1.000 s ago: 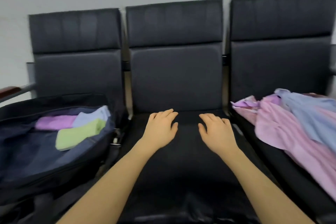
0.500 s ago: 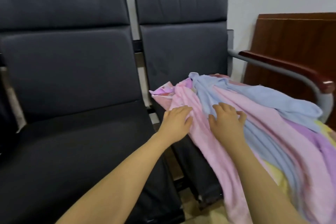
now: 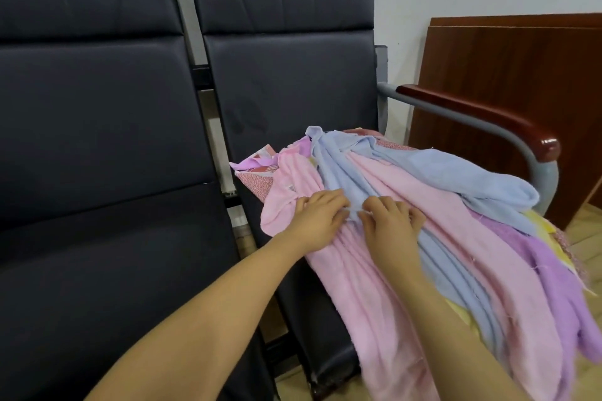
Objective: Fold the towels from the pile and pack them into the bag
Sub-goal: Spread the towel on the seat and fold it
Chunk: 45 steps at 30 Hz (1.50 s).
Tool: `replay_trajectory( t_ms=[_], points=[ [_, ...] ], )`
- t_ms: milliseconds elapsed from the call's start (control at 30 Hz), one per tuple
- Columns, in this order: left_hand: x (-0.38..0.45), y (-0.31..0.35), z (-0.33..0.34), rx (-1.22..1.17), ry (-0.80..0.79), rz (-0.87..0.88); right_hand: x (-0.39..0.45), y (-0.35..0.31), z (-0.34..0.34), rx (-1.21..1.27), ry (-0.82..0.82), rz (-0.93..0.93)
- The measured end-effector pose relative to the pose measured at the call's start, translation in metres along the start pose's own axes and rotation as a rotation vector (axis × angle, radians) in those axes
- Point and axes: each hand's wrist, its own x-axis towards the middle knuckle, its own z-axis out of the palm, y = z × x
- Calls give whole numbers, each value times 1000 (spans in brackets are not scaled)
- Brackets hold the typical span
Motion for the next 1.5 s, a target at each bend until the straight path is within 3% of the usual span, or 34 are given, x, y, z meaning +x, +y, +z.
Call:
replay_trajectory(
  t_ms=[167,267,367,500,767,967,1200,1500],
  points=[
    [-13,4,-27,-319,233,-44,7,-20,-14,186,82,-82],
    [-17,4,-46,-498,311,-76,11,-24,-19,127,14,-56],
    [-21,4,-63,-531,365,-82,6,-17,-20,45,4,-71],
    [-34,9,-79,-315,388,-68,0,-21,-34,203,79,-107],
    [-62,22,-103,33,490,-106,15,-42,-62,66,312,-343],
    [-77,30,-154,300,651,98,35,-72,-97,-35,440,-389],
    [-114,30,-218,350,740,30,69,-141,-133,-10,632,-394],
    [-170,12,-305,477,924,2,96,-237,-173,73,760,-554]
  ],
)
